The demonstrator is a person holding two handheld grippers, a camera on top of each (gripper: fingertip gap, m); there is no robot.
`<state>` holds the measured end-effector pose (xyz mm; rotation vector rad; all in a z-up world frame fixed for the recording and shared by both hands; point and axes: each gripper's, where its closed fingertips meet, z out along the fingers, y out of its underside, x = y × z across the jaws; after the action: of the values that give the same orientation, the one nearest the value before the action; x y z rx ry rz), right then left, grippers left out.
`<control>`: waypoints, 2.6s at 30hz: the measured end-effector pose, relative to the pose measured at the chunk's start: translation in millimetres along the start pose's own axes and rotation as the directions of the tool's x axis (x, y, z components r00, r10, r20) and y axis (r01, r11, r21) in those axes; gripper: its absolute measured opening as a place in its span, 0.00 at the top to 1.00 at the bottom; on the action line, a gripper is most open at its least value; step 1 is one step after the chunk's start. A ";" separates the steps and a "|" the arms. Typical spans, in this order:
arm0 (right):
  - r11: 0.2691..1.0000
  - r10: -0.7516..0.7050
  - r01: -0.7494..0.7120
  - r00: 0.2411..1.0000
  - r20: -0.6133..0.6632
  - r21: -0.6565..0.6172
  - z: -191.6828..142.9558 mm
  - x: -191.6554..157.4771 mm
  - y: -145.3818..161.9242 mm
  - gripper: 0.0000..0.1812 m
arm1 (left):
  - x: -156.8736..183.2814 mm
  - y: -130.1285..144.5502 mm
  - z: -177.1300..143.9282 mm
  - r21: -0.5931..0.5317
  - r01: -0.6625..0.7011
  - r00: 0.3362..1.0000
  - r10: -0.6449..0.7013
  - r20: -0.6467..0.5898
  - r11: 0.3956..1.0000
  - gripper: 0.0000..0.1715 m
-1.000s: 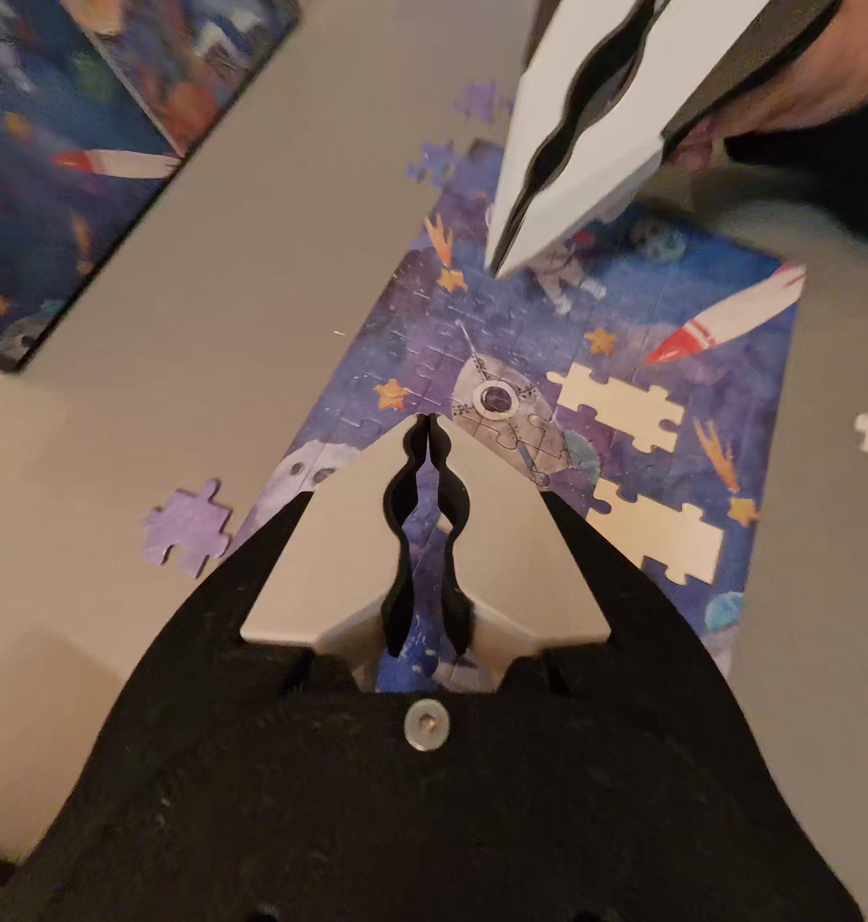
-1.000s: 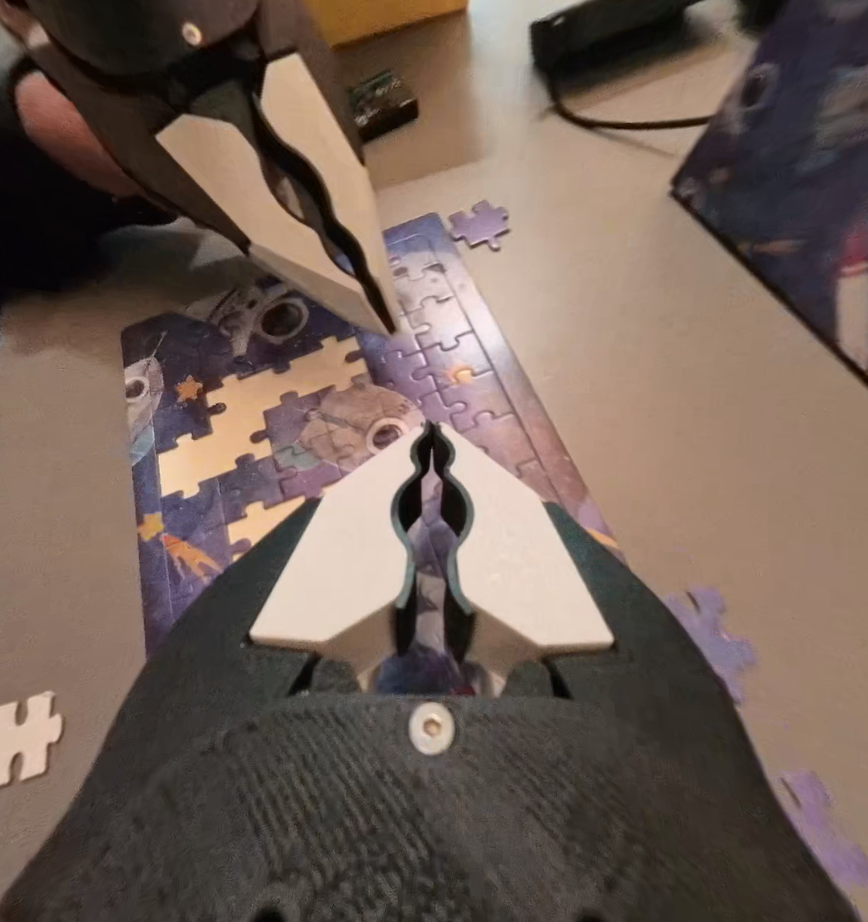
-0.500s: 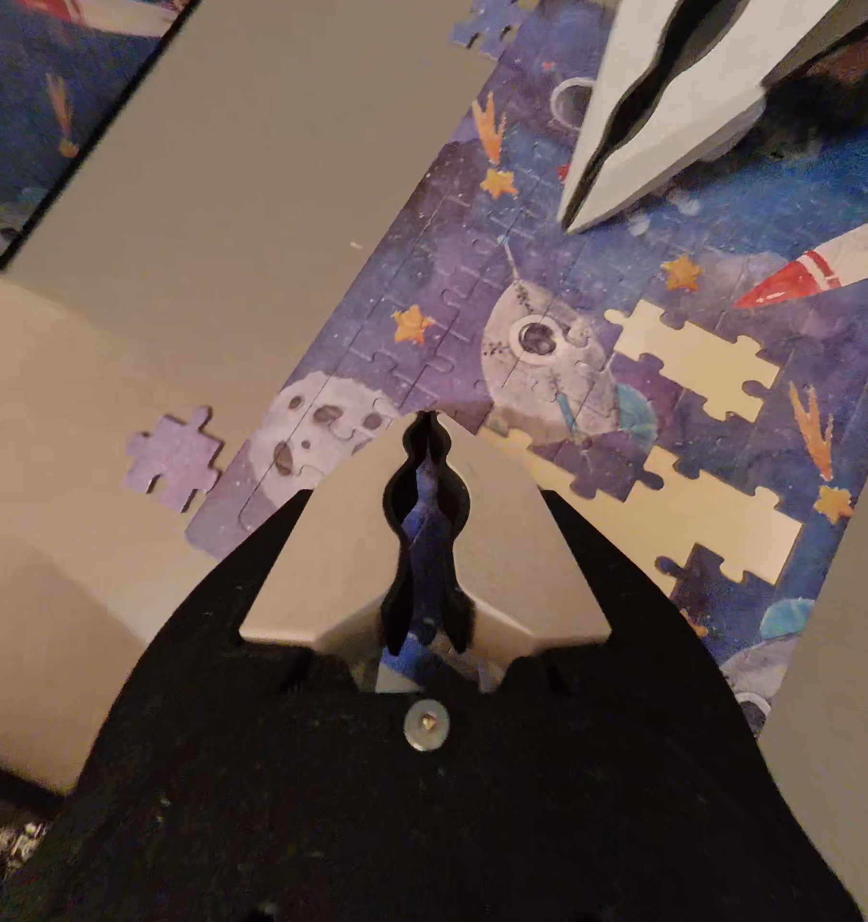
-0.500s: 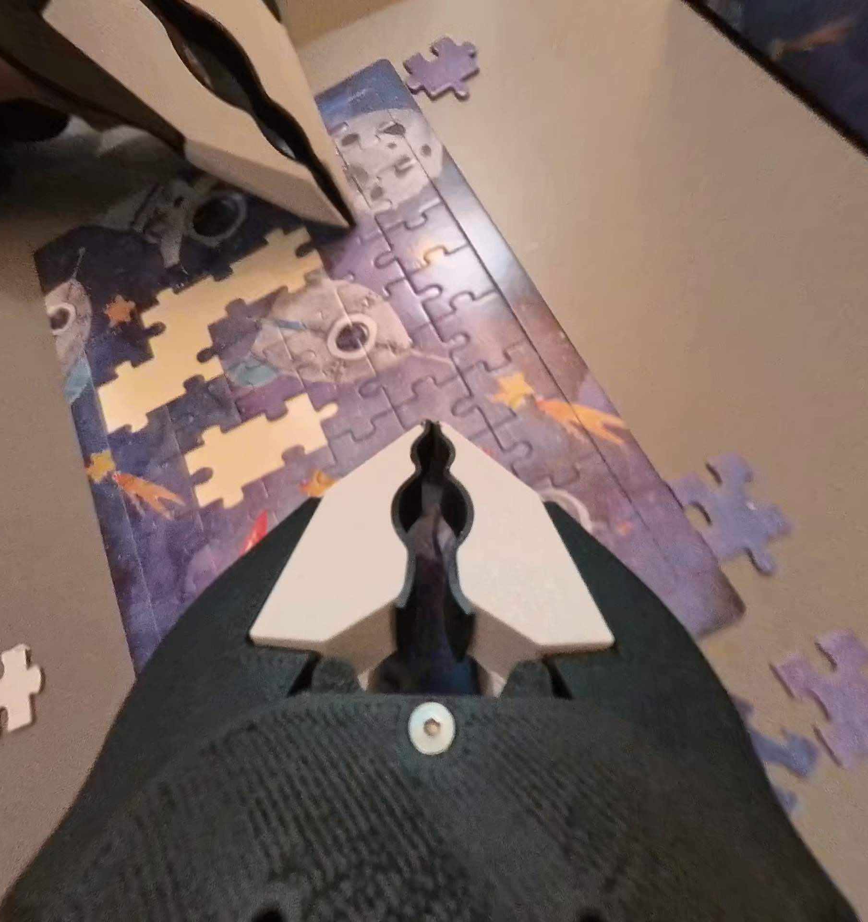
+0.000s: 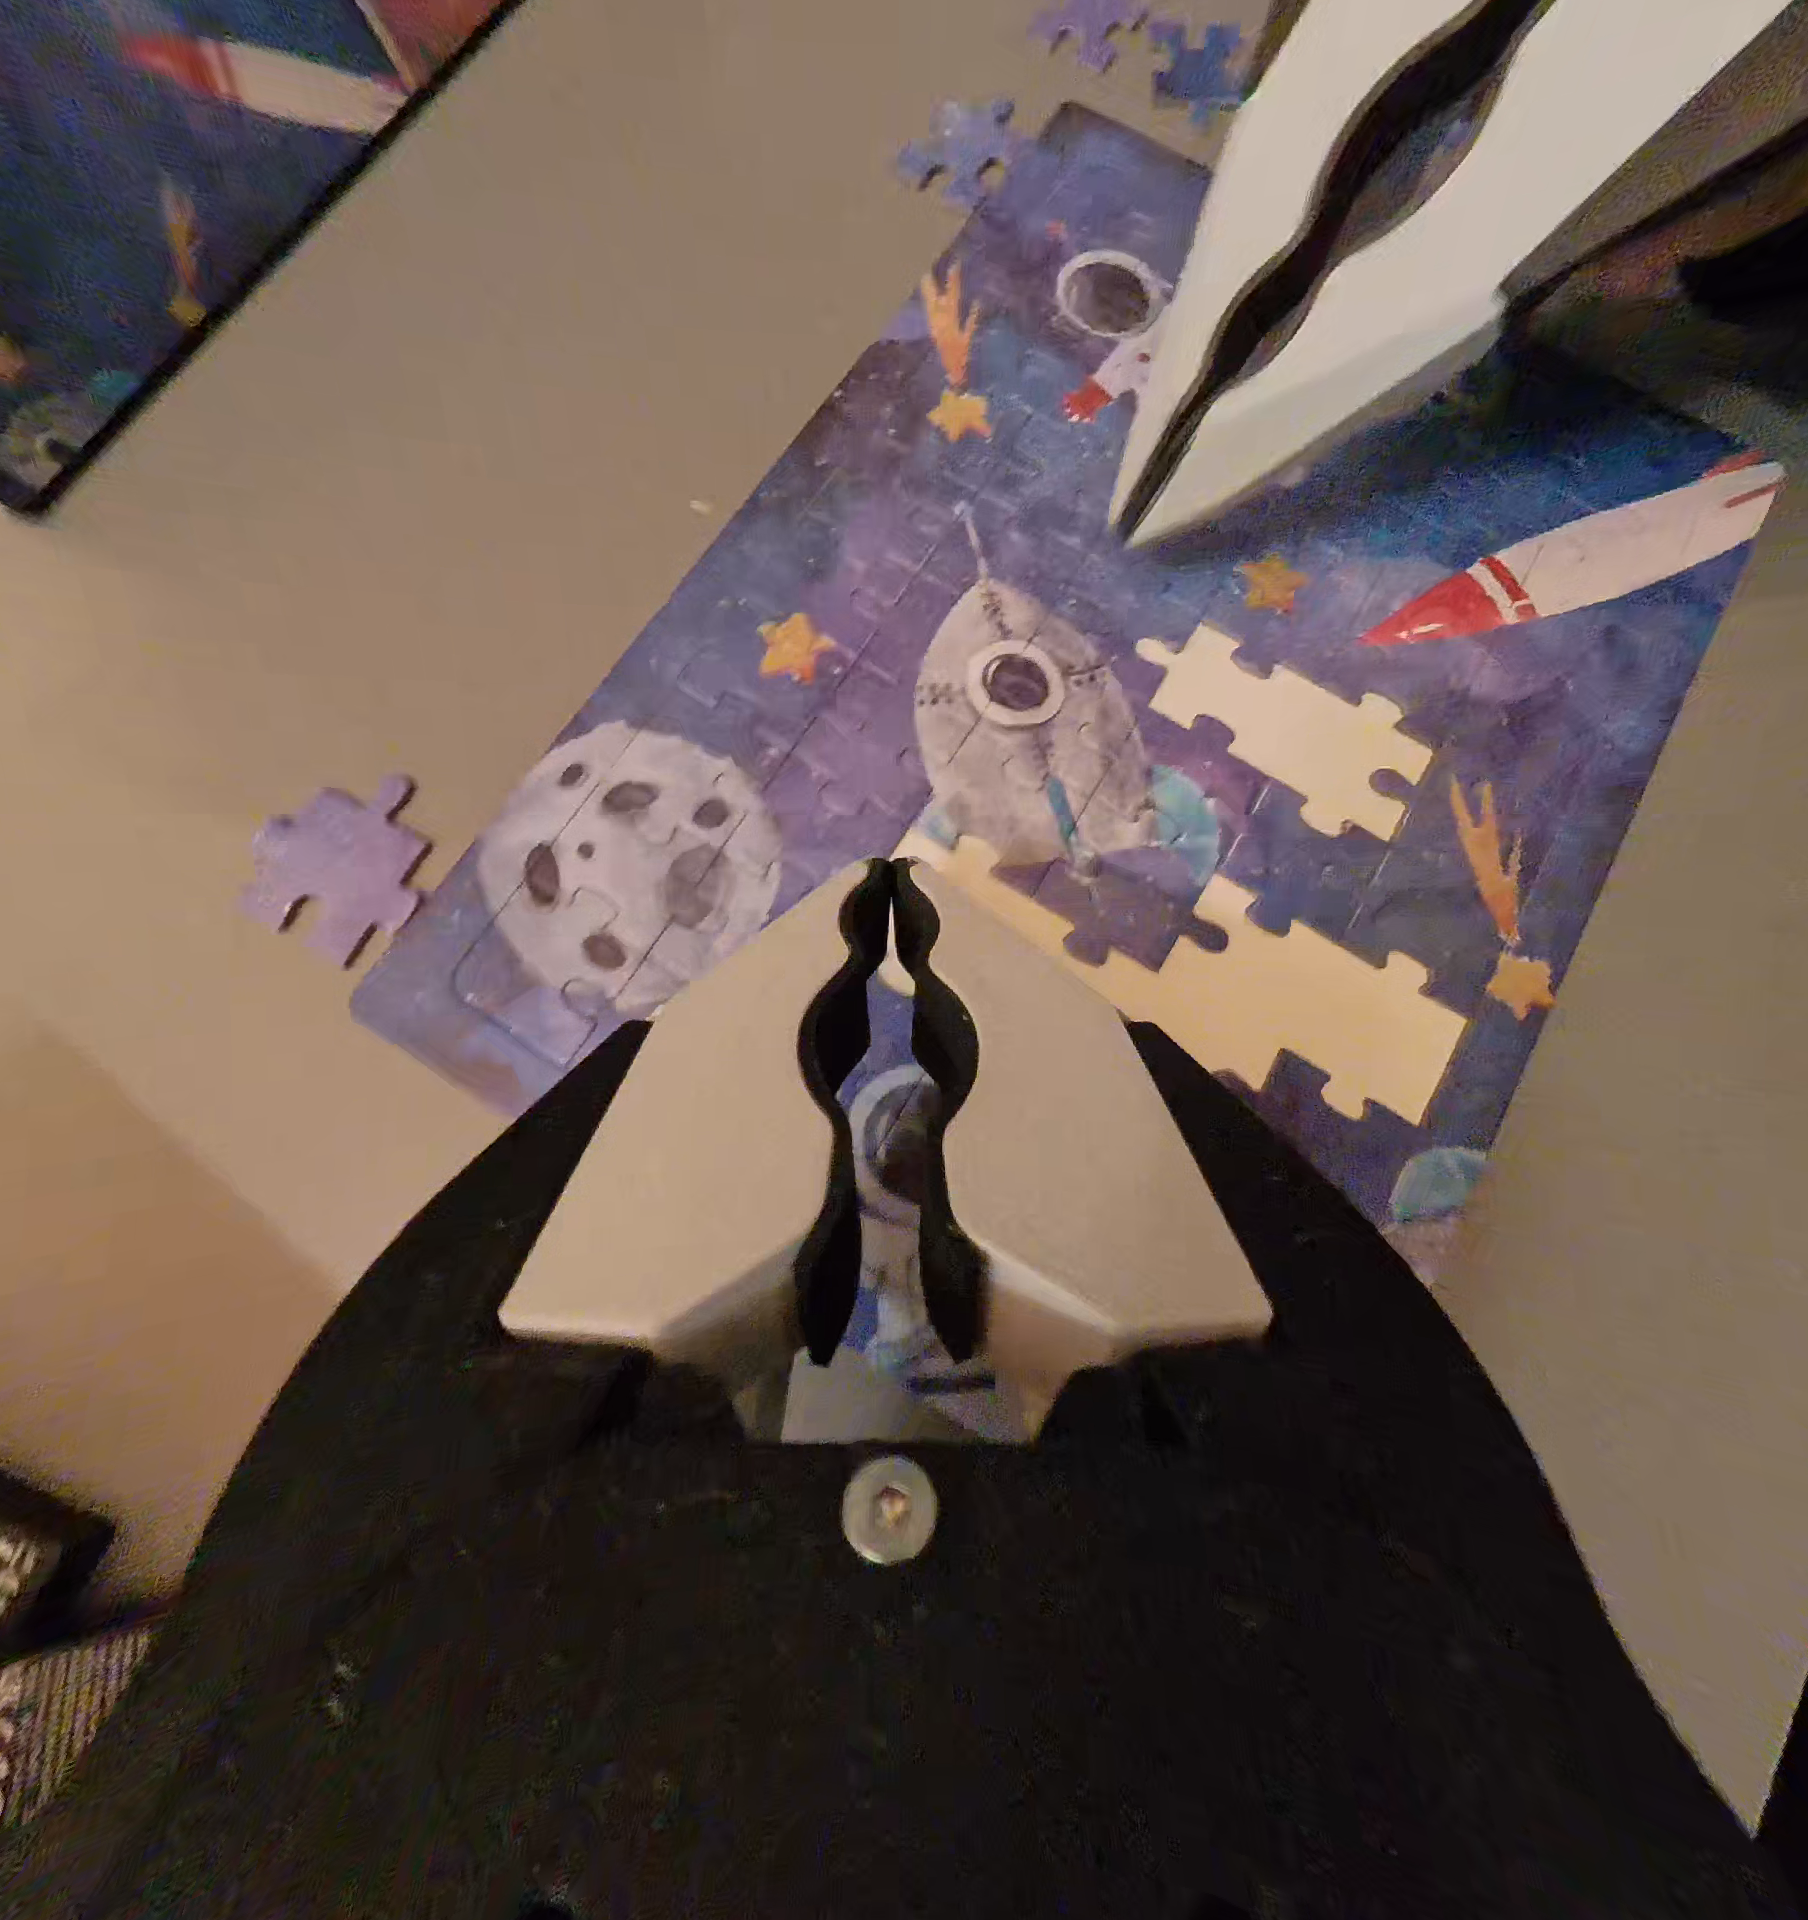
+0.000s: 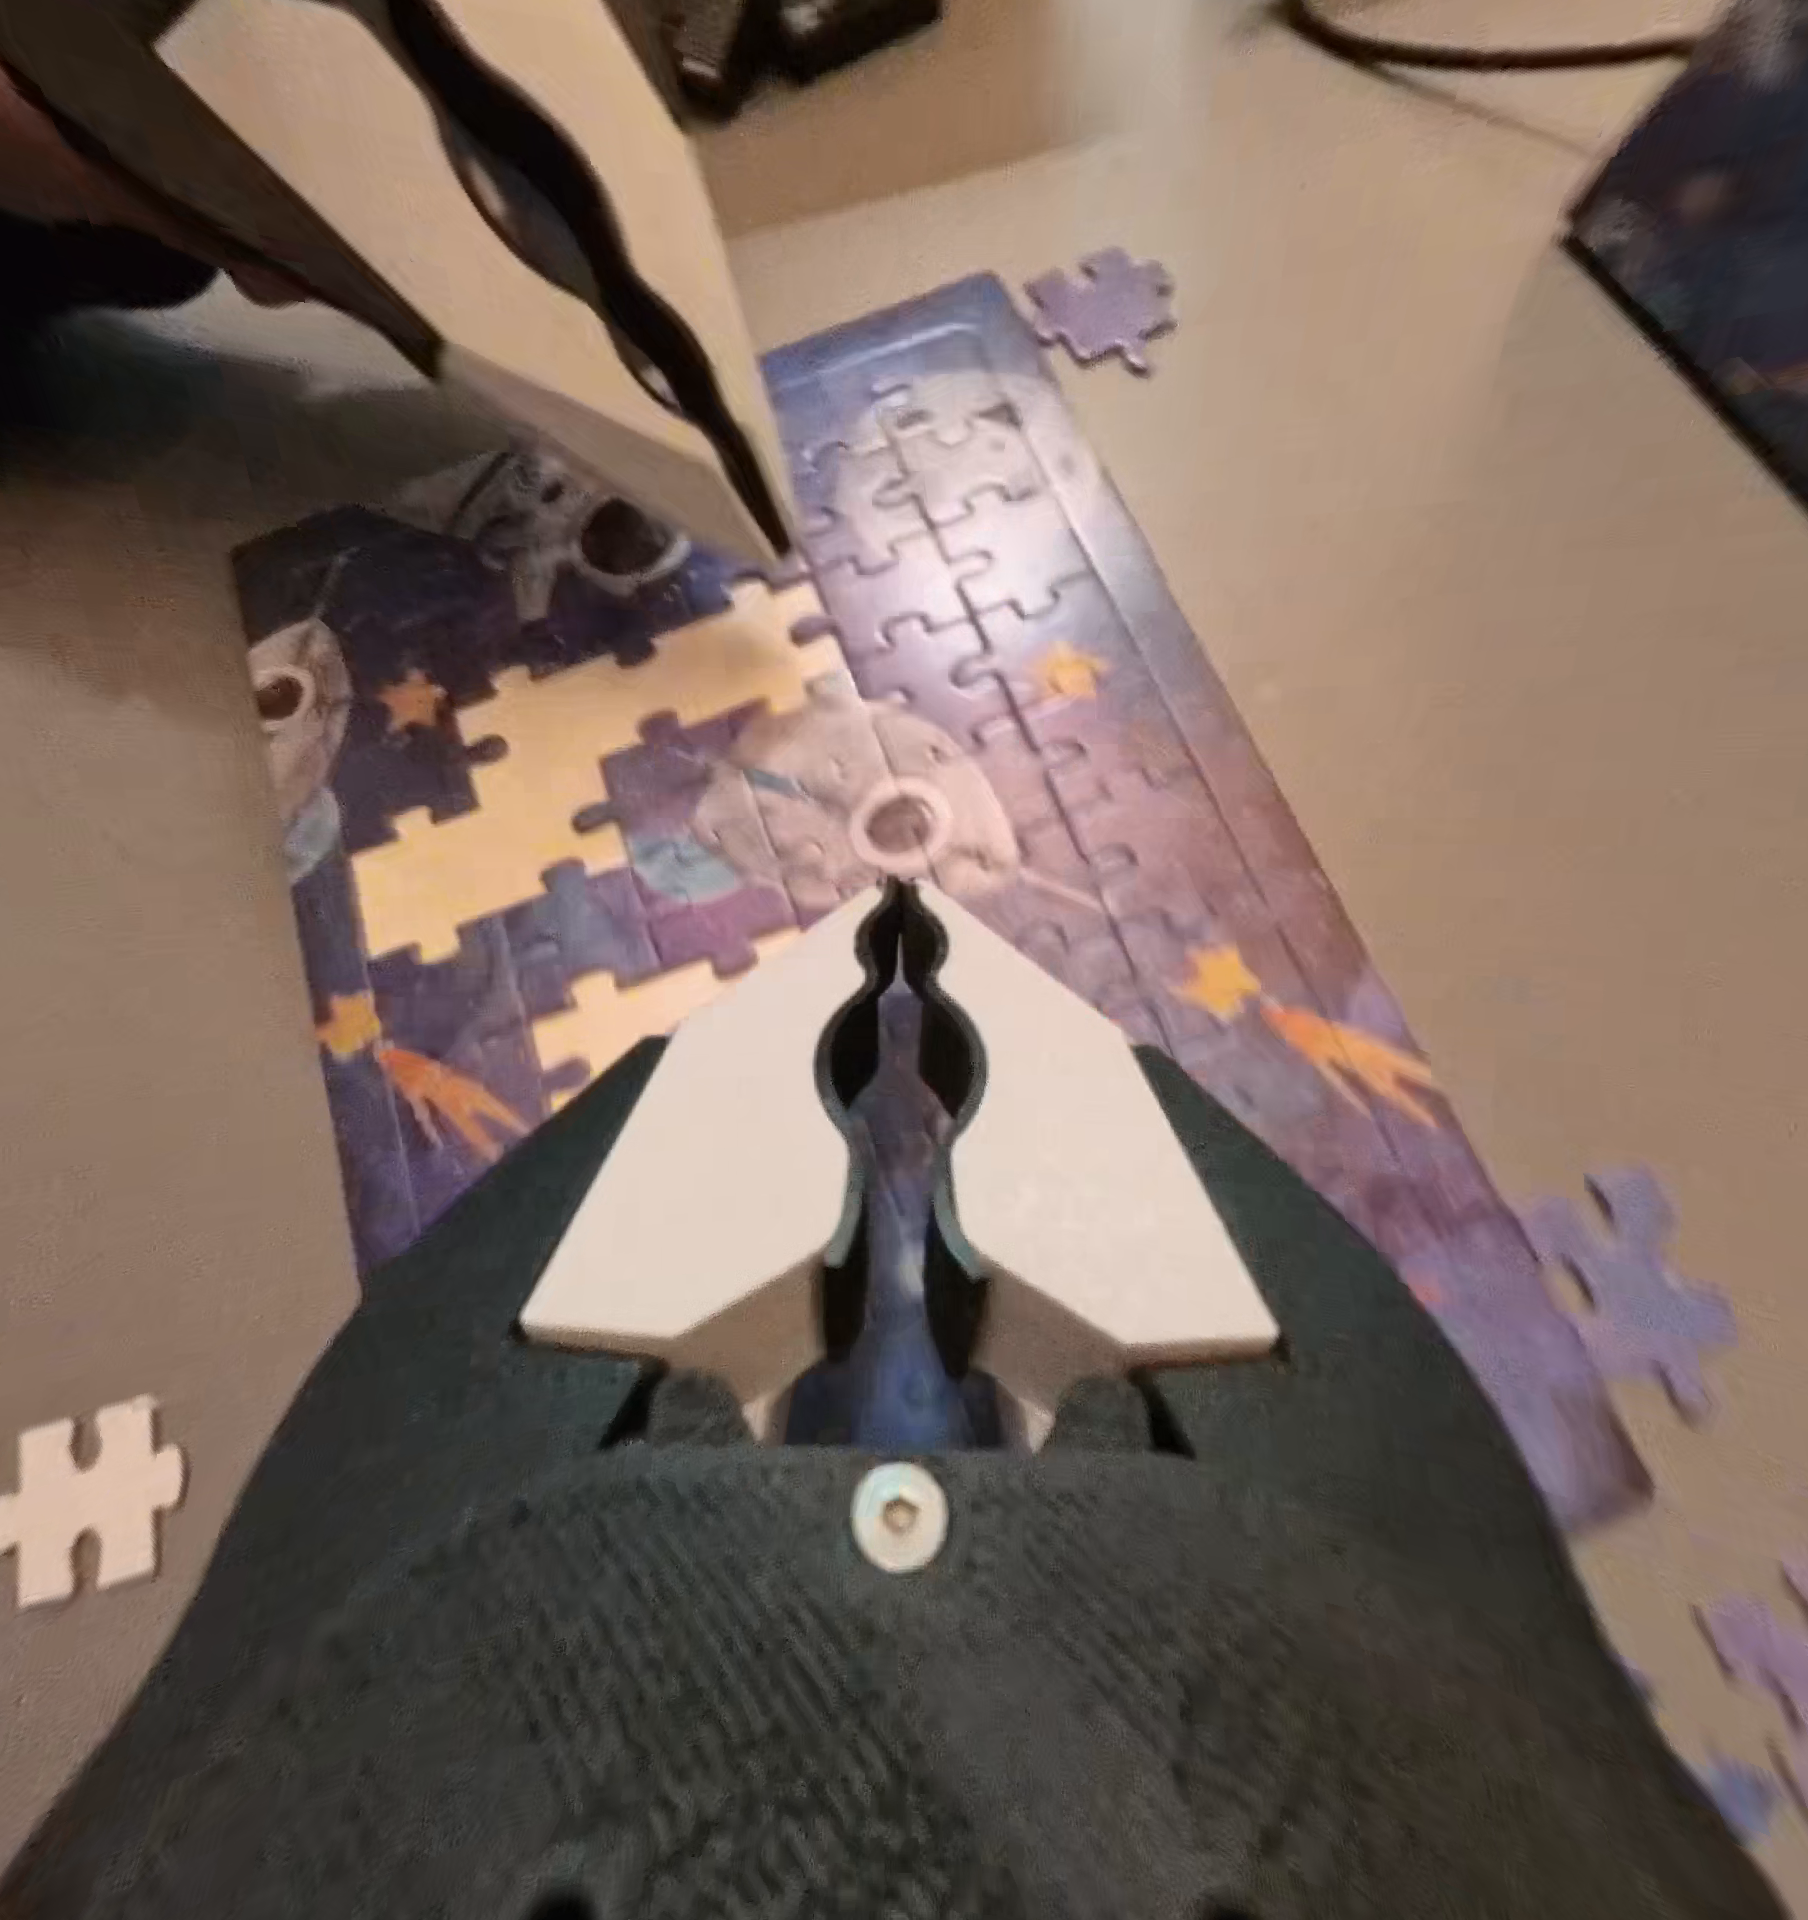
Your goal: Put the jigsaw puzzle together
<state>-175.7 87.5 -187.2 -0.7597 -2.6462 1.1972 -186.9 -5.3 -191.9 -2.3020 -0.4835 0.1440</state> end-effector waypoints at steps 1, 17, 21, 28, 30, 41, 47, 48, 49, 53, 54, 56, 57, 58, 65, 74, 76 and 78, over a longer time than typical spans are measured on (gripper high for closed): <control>0.999 -0.036 0.036 0.999 0.033 -0.016 15.7 -9.1 -7.6 1.00 | 6.2 -4.7 6.7 -0.009 -0.028 1.000 0.028 -0.008 1.000 1.00; 0.996 0.051 -0.055 0.997 -0.049 -0.077 -31.3 16.9 52.6 1.00 | -10.4 37.0 -9.2 -0.062 0.079 0.996 -0.077 0.040 0.995 1.00; 0.983 0.121 -0.138 0.983 -0.140 -0.119 -68.5 31.3 84.8 1.00 | -28.8 49.6 -22.8 -0.061 0.124 0.987 -0.117 0.106 0.990 1.00; 0.997 0.067 -0.065 0.997 -0.047 0.029 -49.6 -15.8 29.7 1.00 | 20.9 20.5 -20.7 0.036 0.129 0.986 -0.124 -0.113 0.991 1.00; 1.000 -0.004 0.004 1.000 0.005 0.003 -21.7 -32.7 16.4 1.00 | 43.9 12.2 -8.8 0.027 0.099 0.980 -0.092 -0.175 0.995 1.00; 0.997 -0.049 0.053 0.996 0.078 -0.060 14.8 -41.7 16.5 1.00 | 43.2 19.8 10.9 -0.039 0.036 0.994 -0.040 -0.104 0.999 1.00; 0.994 0.096 -0.095 0.995 0.019 -0.049 -28.8 -16.1 52.7 1.00 | 26.3 32.2 -4.0 -0.022 0.140 0.983 -0.142 -0.120 0.990 1.00; 0.992 0.114 -0.113 0.993 0.005 -0.054 -35.4 -12.2 59.1 1.00 | 24.2 33.4 -5.7 -0.024 0.161 0.978 -0.163 -0.127 0.987 1.00; 0.990 0.129 -0.129 0.992 -0.008 -0.059 -41.6 -9.1 64.9 1.00 | 21.4 35.0 -7.5 -0.028 0.176 0.976 -0.178 -0.128 0.984 1.00; 0.985 0.131 -0.144 0.983 -0.128 -0.093 -66.6 9.3 87.1 1.00 | 0.9 46.4 -19.2 -0.059 0.153 0.988 -0.154 -0.020 0.986 1.00; 0.983 0.130 -0.148 0.978 -0.161 -0.105 -72.0 13.7 91.6 1.00 | -2.7 49.9 -22.3 -0.073 0.146 0.989 -0.146 0.007 0.987 1.00; 0.983 0.123 -0.147 0.972 -0.198 -0.109 -76.9 15.6 94.1 1.00 | -8.9 56.4 -29.4 -0.100 0.138 0.990 -0.133 0.055 0.985 1.00; 0.986 0.126 -0.144 0.974 -0.188 -0.083 -75.5 10.9 88.7 1.00 | -9.3 58.4 -32.1 -0.109 0.130 0.990 -0.124 0.066 0.985 1.00; 0.989 0.132 -0.141 0.979 -0.158 -0.045 -71.3 2.4 79.6 1.00 | -6.5 57.8 -34.3 -0.105 0.121 0.991 -0.115 0.061 0.987 1.00; 1.000 -0.009 0.008 0.996 0.092 0.014 -4.5 -78.1 25.7 1.00 | 59.5 38.8 -28.0 -0.064 0.012 0.987 -0.022 -0.157 0.998 1.00; 0.992 -0.082 0.095 0.987 0.136 -0.086 2.9 -102.5 38.8 1.00 | 65.8 58.1 -26.0 -0.122 -0.007 0.995 -0.006 -0.104 0.993 1.00; 0.992 -0.050 0.062 0.993 0.108 -0.108 -11.8 -93.0 51.6 1.00 | 61.1 64.7 -33.0 -0.122 0.033 0.994 -0.045 -0.099 0.992 1.00; 0.990 -0.024 0.032 0.998 0.060 -0.136 -28.2 -81.6 65.9 1.00 | 54.6 70.9 -39.9 -0.122 0.057 0.995 -0.066 -0.073 0.991 1.00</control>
<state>-70.5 102.2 -210.2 -0.7154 -2.8007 1.0552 -105.6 -55.9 -212.0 -2.3963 -0.5359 -0.0037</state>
